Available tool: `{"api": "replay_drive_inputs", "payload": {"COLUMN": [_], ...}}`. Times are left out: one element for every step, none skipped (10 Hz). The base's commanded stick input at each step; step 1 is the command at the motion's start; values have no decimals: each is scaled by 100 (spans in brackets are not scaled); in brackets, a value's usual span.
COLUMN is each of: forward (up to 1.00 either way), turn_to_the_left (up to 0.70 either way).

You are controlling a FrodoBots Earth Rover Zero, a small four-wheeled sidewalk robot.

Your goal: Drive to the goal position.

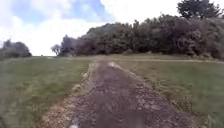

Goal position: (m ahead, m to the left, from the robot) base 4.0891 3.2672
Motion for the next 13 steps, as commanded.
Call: {"api": "replay_drive_inputs", "payload": {"forward": [85,85,85,85,85,85,85,85,85,85,85,85,85], "turn_to_the_left": [-34,-34,-34,-34,-34,-22,0,0,0,0,0,0,0]}}
